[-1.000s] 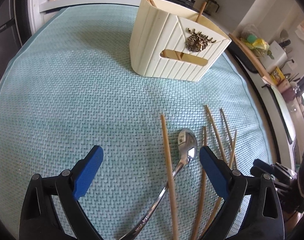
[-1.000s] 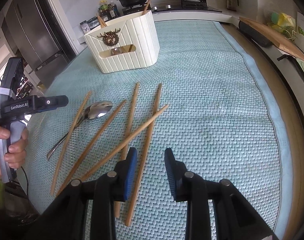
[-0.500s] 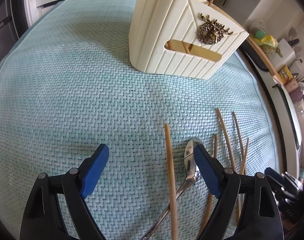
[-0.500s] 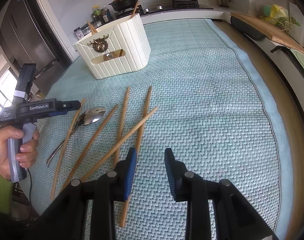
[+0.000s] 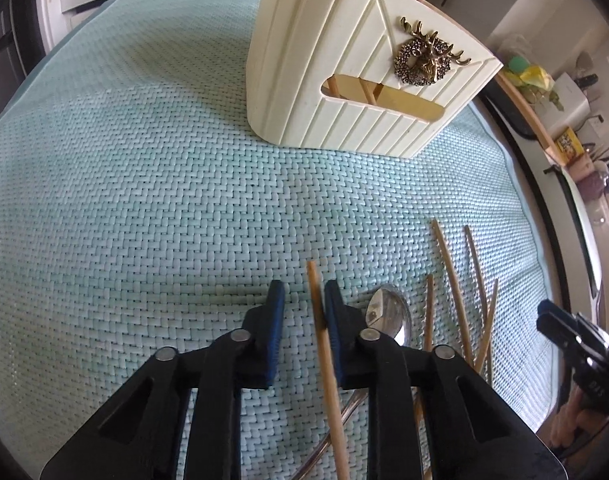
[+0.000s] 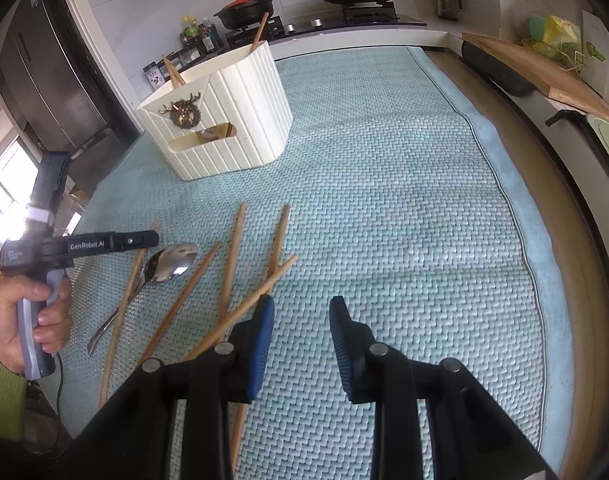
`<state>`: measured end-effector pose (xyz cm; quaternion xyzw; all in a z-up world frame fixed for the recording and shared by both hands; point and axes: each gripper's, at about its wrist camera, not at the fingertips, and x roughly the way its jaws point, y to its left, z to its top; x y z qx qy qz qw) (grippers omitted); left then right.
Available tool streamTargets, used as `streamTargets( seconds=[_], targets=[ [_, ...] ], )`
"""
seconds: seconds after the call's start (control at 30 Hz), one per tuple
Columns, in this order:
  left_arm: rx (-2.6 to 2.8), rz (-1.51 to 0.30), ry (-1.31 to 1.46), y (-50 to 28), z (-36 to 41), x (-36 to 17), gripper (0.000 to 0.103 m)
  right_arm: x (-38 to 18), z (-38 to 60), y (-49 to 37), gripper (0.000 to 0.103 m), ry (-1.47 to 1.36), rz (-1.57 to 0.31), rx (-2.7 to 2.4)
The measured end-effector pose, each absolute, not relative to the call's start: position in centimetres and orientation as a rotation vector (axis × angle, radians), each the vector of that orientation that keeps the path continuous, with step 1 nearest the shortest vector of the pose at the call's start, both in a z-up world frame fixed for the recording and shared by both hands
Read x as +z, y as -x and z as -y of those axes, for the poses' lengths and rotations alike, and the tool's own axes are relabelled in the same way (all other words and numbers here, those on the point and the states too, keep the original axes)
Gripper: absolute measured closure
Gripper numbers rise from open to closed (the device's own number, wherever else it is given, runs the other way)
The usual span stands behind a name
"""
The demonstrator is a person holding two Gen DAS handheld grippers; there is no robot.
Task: Organize utensils
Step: 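Close the left tool on a wooden chopstick while the right tool lowers toward another, then close the right tool on a wooden chopstick beside the spoon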
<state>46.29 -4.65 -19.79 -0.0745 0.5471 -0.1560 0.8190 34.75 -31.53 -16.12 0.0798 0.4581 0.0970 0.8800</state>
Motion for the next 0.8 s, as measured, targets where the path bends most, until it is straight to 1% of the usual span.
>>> streamTargets(
  seconds=[0.2,0.33,0.63,0.67,0.7,0.73,0.77,0.8],
  targets=[
    [-0.365,-1.133,0.167,-45.3,3.5,-19.0,0.099,-16.6,32.3,-39.5,0.074,-0.281,-1.01,0.23],
    [-0.374,-1.1,0.167,-44.3,3.2,-17.8,0.099,-17.3,31.3,-42.7,0.074,-0.298,-1.06,0.247],
    [-0.38,-1.06,0.182,-42.7,1.9,-16.5,0.099,-19.4,25.3,-45.6,0.074,-0.069,-1.166,0.18],
    [-0.385,-1.055,0.183,-42.5,1.8,-16.2,0.099,-19.4,25.1,-45.7,0.076,-0.058,-1.158,0.171],
    [-0.389,-1.05,0.183,-42.3,1.6,-15.9,0.099,-19.5,24.9,-45.8,0.081,-0.045,-1.153,0.157],
    [-0.391,-1.046,0.183,-42.1,1.6,-15.7,0.099,-19.6,24.9,-46.0,0.091,-0.038,-1.148,0.138],
    [-0.394,-1.041,0.183,-41.9,1.4,-15.5,0.099,-19.7,24.9,-46.2,0.096,-0.041,-1.143,0.131],
    [-0.395,-1.036,0.182,-41.6,1.2,-15.2,0.099,-19.7,25.2,-46.4,0.097,-0.059,-1.142,0.135]
  ],
)
